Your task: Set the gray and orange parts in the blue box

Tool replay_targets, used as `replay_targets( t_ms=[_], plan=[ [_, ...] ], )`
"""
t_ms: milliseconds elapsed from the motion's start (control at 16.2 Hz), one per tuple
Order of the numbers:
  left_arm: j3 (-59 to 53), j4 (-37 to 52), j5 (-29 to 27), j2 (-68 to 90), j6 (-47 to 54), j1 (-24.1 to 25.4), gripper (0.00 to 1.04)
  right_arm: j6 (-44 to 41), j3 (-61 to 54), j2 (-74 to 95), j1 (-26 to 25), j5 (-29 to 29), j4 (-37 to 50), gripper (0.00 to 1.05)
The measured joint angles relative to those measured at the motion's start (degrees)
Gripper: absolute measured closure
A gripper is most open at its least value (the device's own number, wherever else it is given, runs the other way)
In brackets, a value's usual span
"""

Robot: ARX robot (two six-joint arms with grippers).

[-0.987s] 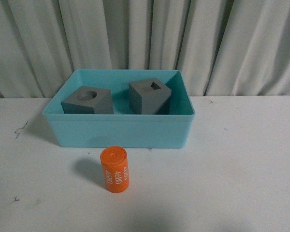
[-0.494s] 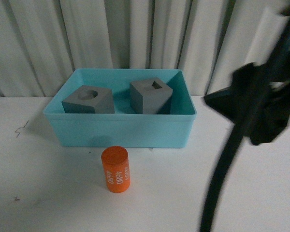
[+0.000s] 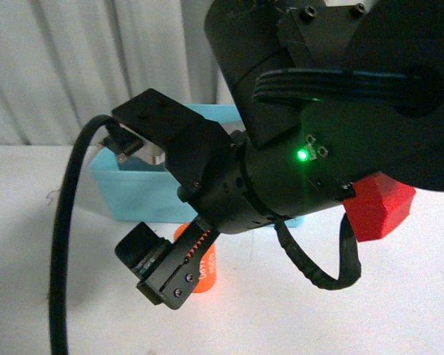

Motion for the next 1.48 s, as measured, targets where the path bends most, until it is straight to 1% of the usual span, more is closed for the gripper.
replay_targets(
  t_ms=[370, 926, 1419, 1481],
  plan=[
    [0.00, 0.00, 0.00, 0.00, 0.00, 0.00, 0.07, 1.16, 0.90, 2.86, 0.04, 1.33, 1.22, 0.06],
    [0.00, 0.00, 0.00, 0.00, 0.00, 0.00, 0.07, 5.62, 2.64, 8.83, 0.26, 2.80, 4.13, 0.06],
    [0.00, 0.00, 0.00, 0.00, 0.00, 0.00, 0.07, 8.48, 5.73, 12.37, 0.24, 4.22, 4.61, 0.06],
    [0.00, 0.00, 0.00, 0.00, 0.00, 0.00, 0.07, 8.70, 5.84, 12.48, 0.24, 4.31, 4.37, 0.09]
  ],
)
